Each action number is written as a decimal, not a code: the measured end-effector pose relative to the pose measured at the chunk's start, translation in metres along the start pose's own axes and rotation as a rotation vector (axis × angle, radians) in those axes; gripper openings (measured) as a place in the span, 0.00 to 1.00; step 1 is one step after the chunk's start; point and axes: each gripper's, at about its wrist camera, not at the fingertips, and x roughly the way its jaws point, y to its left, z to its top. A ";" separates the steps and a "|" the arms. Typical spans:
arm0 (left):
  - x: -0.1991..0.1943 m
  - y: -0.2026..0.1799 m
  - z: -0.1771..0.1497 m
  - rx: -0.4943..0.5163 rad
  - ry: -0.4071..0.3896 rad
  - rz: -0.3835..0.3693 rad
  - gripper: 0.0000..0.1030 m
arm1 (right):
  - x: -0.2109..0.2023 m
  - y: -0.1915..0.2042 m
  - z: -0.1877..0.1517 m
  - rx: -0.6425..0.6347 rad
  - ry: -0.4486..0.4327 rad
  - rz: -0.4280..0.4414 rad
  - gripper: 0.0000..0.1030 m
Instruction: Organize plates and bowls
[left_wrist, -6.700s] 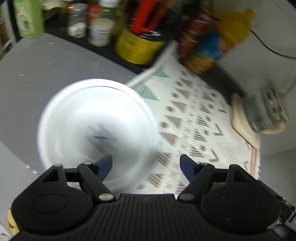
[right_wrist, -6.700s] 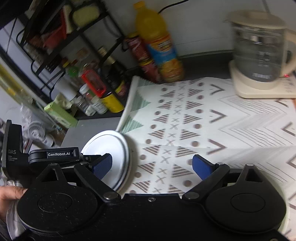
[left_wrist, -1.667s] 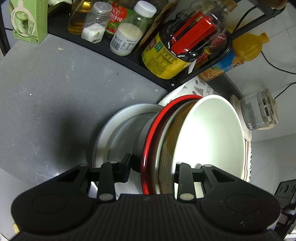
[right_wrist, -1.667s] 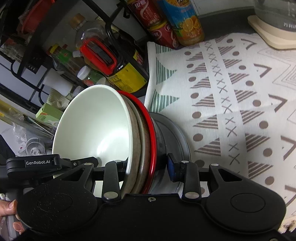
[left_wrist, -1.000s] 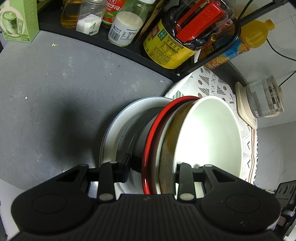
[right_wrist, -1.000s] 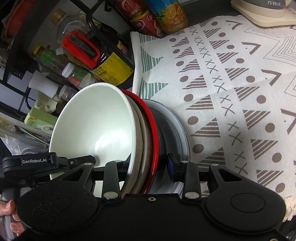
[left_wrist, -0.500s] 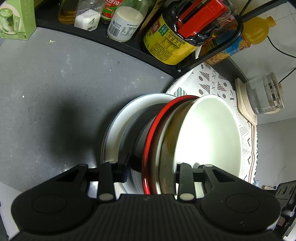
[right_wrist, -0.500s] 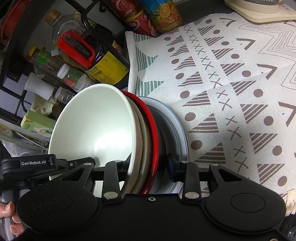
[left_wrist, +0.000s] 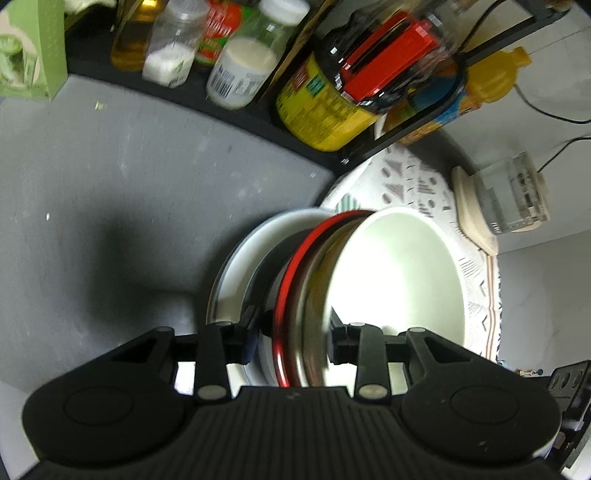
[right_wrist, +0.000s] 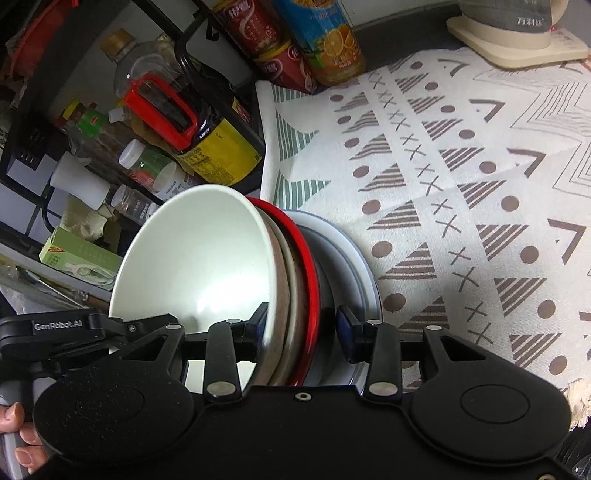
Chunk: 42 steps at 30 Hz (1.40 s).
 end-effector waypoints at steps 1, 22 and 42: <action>-0.004 -0.001 0.001 0.009 -0.008 -0.008 0.33 | -0.002 0.001 0.000 0.004 -0.011 -0.002 0.38; -0.064 -0.030 -0.008 0.214 -0.201 -0.101 0.75 | -0.079 0.008 -0.022 -0.054 -0.247 -0.068 0.76; -0.120 -0.057 -0.105 0.371 -0.252 -0.052 0.85 | -0.169 0.005 -0.105 -0.040 -0.449 -0.193 1.00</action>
